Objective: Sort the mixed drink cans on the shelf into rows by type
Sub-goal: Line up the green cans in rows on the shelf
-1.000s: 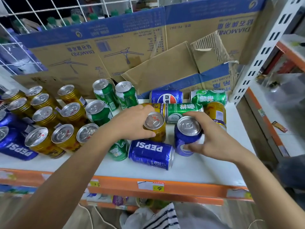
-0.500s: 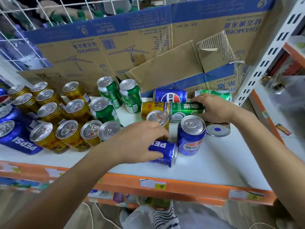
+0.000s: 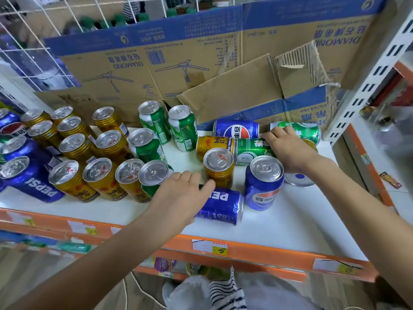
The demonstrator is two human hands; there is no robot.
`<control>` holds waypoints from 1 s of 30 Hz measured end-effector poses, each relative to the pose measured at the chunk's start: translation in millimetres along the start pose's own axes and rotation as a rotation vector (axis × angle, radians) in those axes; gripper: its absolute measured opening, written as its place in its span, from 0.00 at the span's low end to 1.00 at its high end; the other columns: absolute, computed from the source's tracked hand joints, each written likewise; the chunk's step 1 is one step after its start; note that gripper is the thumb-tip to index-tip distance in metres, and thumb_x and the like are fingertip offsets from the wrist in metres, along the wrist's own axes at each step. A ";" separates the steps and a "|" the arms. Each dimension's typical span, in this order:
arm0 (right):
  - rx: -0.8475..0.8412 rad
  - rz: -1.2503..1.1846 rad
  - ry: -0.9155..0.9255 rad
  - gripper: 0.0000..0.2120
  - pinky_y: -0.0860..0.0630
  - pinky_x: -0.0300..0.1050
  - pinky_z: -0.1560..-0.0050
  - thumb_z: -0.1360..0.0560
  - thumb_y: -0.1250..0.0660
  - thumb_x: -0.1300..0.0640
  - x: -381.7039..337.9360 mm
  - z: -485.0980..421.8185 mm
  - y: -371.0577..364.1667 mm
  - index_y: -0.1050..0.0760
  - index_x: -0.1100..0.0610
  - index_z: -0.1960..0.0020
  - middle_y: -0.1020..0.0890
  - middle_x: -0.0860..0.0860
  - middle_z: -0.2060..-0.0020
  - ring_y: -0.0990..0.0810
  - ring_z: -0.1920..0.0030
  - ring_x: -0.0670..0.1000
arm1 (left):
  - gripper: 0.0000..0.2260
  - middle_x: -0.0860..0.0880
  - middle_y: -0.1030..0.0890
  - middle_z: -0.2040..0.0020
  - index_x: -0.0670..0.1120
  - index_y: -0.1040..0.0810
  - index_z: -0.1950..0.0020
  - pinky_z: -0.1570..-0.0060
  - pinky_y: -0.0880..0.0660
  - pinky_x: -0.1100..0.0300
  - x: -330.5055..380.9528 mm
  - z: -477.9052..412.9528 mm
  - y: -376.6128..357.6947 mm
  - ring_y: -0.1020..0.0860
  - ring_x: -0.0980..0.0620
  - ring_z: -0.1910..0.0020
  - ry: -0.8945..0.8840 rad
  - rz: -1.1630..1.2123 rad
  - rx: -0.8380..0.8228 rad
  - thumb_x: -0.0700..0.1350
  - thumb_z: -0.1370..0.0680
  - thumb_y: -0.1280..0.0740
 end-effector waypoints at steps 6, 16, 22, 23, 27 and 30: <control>0.040 -0.170 0.042 0.34 0.32 0.50 0.38 0.32 0.26 0.49 6.7 -0.9 5.3 0.33 0.55 0.29 0.28 0.57 0.38 0.30 0.40 0.58 | 0.32 0.46 0.27 0.39 0.47 0.43 0.28 0.43 0.33 0.54 -5.2 1.0 -6.3 0.28 0.45 0.41 -0.054 0.023 0.007 0.54 0.26 0.31; 0.202 -0.430 0.108 0.35 0.33 0.37 0.48 0.38 0.21 0.58 0.3 2.4 41.6 0.29 0.53 0.33 0.21 0.51 0.41 0.24 0.42 0.51 | 0.35 0.53 0.39 0.37 0.56 0.43 0.26 0.46 0.31 0.64 -24.6 14.3 15.2 0.30 0.53 0.41 -0.133 0.465 -0.001 0.61 0.28 0.31; 0.221 -0.453 0.125 0.37 0.35 0.34 0.48 0.38 0.20 0.50 -5.5 0.5 40.6 0.28 0.54 0.33 0.21 0.50 0.40 0.24 0.42 0.48 | 0.34 0.53 0.33 0.41 0.53 0.36 0.28 0.48 0.31 0.64 -30.3 5.7 27.2 0.28 0.54 0.44 -0.113 0.504 0.137 0.62 0.31 0.30; 0.222 -0.438 0.134 0.36 0.35 0.35 0.47 0.38 0.20 0.50 -6.9 0.3 40.8 0.28 0.54 0.33 0.21 0.50 0.39 0.23 0.42 0.49 | 0.34 0.54 0.33 0.41 0.54 0.36 0.29 0.49 0.30 0.64 -31.3 4.2 27.9 0.29 0.54 0.44 -0.104 0.508 0.142 0.62 0.32 0.30; 0.237 -0.434 0.150 0.37 0.35 0.36 0.48 0.39 0.21 0.47 -9.5 -1.1 36.1 0.27 0.54 0.33 0.21 0.52 0.40 0.23 0.42 0.51 | 0.34 0.56 0.32 0.40 0.55 0.35 0.30 0.48 0.32 0.65 -30.7 -1.1 29.4 0.31 0.57 0.43 -0.123 0.531 0.148 0.64 0.32 0.30; 0.219 -0.453 0.157 0.36 0.34 0.38 0.46 0.36 0.24 0.44 -7.0 -2.8 32.8 0.28 0.53 0.32 0.22 0.52 0.40 0.24 0.43 0.51 | 0.35 0.56 0.33 0.40 0.56 0.34 0.30 0.44 0.32 0.64 -31.5 -9.0 28.5 0.32 0.57 0.42 -0.139 0.540 0.109 0.66 0.33 0.30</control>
Point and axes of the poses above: each hand's wrist, its own z-axis away from the middle knuckle, its own y-axis out of the back of the hand, x = y × z, the point moved 1 cm from there along -z, towards the middle knuckle
